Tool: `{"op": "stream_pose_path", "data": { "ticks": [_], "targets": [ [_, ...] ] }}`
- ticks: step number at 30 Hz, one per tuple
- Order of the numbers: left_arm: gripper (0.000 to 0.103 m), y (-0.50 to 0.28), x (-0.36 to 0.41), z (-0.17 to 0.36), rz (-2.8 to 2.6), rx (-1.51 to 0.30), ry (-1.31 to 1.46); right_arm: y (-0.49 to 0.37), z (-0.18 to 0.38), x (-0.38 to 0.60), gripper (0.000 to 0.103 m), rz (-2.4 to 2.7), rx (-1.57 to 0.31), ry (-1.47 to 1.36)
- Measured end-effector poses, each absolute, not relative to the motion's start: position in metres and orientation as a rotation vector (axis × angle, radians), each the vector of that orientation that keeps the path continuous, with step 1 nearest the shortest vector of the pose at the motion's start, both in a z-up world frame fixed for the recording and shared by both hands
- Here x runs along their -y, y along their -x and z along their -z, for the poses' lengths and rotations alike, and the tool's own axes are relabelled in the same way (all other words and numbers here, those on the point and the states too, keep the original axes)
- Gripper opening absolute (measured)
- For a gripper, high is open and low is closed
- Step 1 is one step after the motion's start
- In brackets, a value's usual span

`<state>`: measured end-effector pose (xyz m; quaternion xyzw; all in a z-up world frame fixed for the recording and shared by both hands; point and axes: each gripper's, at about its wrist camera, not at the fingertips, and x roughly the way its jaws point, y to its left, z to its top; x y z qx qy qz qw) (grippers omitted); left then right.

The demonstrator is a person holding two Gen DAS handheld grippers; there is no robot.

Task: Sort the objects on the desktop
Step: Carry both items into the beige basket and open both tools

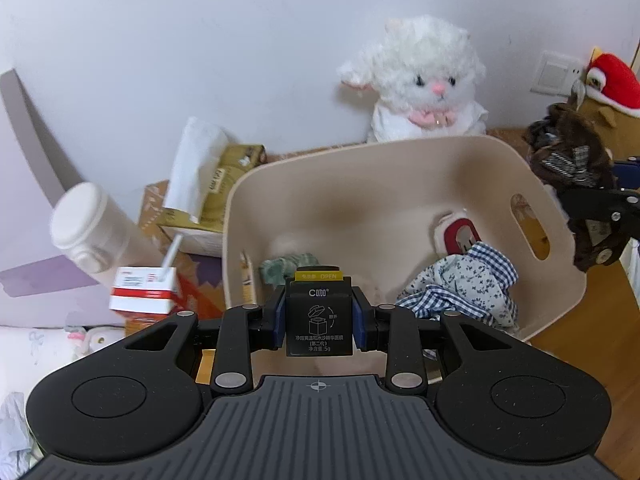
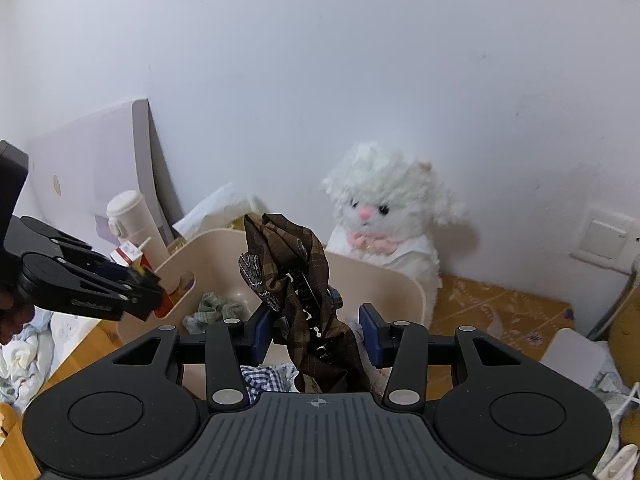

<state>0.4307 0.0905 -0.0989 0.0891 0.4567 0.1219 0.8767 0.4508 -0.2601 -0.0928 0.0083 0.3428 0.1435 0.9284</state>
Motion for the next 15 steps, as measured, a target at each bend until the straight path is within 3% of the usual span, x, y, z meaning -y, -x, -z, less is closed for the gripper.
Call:
{"op": "stream_pose_path", "data": {
  "ticks": [15],
  "targets": [
    [0.032, -0.456, -0.099, 0.153, -0.238, -1.096, -0.166, -0.487, 0.148, 0.236, 0.044, -0.323, -0.862, -0.009]
  ]
}}
